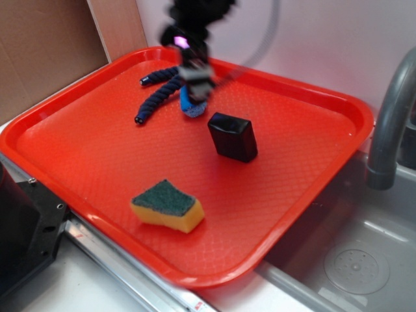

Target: Grab the black box.

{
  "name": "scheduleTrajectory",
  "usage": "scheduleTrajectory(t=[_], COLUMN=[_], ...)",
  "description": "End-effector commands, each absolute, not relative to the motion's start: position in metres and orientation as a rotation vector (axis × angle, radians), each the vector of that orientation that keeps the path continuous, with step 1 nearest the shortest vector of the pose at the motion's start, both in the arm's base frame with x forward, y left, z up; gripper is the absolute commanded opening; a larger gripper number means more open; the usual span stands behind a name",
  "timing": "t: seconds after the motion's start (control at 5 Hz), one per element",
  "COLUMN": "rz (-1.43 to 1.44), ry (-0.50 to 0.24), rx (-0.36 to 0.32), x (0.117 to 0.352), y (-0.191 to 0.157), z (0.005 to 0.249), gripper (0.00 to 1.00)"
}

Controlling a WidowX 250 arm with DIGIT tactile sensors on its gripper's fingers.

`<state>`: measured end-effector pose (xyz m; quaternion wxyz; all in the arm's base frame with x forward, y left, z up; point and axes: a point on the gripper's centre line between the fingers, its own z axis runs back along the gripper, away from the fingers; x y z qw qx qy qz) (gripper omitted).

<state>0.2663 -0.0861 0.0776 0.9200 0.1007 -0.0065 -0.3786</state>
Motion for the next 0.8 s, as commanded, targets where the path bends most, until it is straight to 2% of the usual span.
scheduleTrajectory(t=[0.0, 0.2, 0.4, 0.6], rz=[-1.073, -1.11, -1.095, -1.072], ry=[-0.233, -0.299, -0.319, -0.329], rx=[0.166, 0.072, -0.01, -0.048], x=[0.257, 0.242, 0.242, 0.242], y=[-0.109, -0.105, -0.101, -0.099], z=[0.066, 0.082, 0.097, 0.114], gripper=[1.0, 1.0, 1.0, 1.0])
